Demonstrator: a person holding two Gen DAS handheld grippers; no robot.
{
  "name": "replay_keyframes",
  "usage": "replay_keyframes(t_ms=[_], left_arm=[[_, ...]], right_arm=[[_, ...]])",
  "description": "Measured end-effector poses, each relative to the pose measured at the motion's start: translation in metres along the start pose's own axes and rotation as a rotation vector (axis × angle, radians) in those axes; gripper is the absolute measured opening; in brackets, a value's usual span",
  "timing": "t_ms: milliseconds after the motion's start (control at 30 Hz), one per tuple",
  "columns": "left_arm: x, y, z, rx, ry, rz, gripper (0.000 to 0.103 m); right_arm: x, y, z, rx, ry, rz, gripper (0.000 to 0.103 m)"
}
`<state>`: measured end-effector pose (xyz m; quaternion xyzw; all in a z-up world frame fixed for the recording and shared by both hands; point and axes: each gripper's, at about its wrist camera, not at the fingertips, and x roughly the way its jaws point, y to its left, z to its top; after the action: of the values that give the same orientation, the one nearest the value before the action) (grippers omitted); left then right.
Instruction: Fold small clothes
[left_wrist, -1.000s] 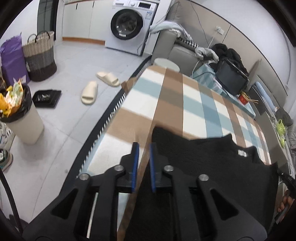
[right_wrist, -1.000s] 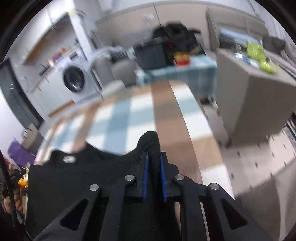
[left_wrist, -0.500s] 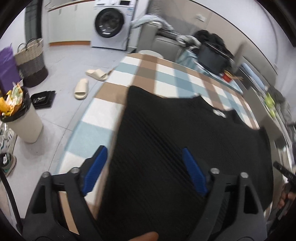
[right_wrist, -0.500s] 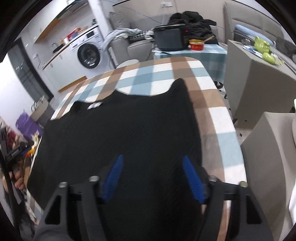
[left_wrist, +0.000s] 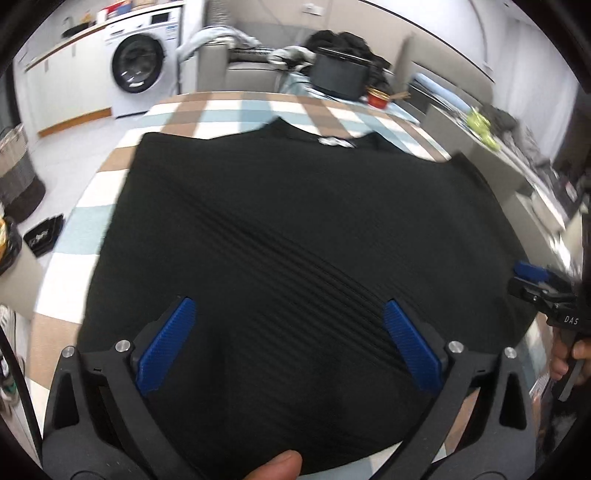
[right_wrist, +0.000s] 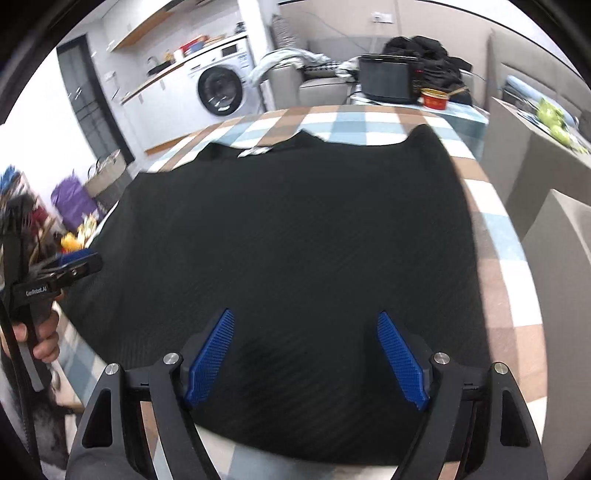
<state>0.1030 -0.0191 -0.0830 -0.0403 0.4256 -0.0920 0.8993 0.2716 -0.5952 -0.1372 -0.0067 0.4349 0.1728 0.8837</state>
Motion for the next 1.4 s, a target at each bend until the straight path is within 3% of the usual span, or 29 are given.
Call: replay_keyframes(t_ms=[233,500,1400], left_arm=[[0.006,-0.026,-0.020,0.079,0.039,0.016,0.102],[0.010,-0.026,-0.033,0.091,0.056,0.072,0.102],[0.004,-0.003,-0.039,0.098,0.061,0.095,0.102]], right_arm=[[0.016,0.041,-0.005,-0.081,0.030,0.034,0.084],[0.033,0.072,-0.014,-0.195,0.040,-0.066,0.094],[0.022,0.053,-0.024,-0.187,0.034,-0.092,0.095]])
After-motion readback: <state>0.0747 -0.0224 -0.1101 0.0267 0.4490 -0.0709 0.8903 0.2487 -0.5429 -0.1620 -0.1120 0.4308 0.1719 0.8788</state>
